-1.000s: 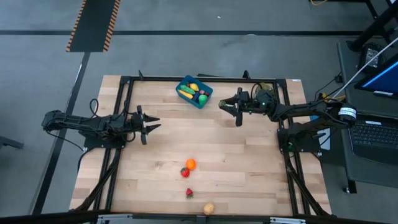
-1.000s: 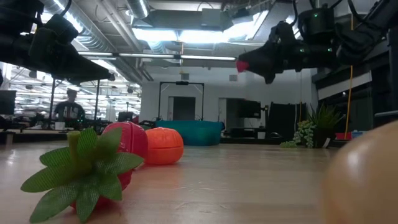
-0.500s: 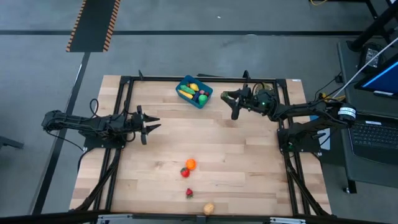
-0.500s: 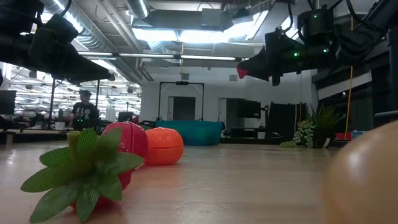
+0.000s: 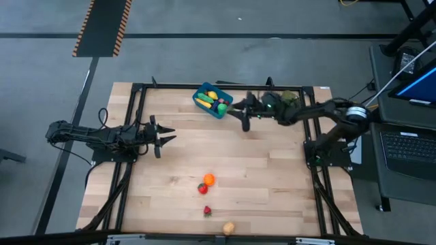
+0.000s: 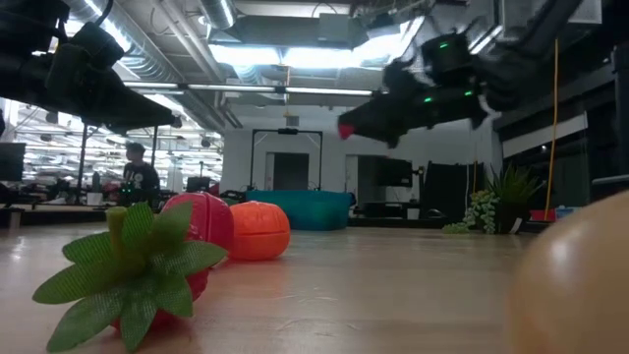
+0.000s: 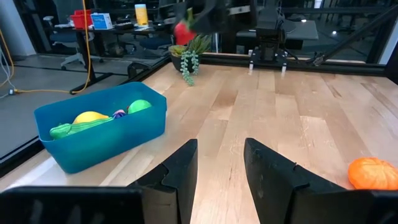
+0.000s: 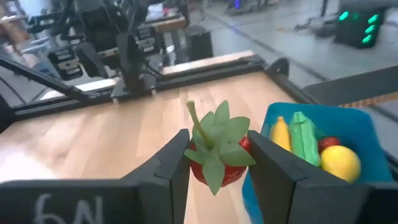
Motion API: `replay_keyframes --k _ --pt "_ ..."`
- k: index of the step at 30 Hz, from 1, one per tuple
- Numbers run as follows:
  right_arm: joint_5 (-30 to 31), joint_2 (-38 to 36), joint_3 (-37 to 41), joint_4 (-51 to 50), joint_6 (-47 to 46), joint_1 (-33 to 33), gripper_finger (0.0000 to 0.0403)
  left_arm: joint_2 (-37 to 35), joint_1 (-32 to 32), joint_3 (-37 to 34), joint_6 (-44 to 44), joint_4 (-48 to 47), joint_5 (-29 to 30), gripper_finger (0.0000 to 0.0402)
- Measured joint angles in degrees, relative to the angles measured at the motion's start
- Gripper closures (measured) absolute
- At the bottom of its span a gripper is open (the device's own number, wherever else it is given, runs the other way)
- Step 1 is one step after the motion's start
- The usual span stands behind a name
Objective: Pick and placing Produce into tupperware
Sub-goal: Put the red strawberry into the blue bin
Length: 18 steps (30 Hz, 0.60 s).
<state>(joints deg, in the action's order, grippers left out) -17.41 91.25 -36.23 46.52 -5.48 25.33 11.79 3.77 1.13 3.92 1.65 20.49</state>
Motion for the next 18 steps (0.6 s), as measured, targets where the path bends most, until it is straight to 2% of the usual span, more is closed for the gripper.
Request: replay_keyframes --k 7,18 --pt "-12.16 8.93 -12.41 -5.72 -0.76 4.0 0.0266 0.0 0.0 0.0 -0.02 0.02 0.02 0.0278" --pt "-15.77 12.24 -31.78 -31.17 6.24 6.16 0.0266 0.0 0.0 0.0 -0.02 0.02 0.04 0.0278"
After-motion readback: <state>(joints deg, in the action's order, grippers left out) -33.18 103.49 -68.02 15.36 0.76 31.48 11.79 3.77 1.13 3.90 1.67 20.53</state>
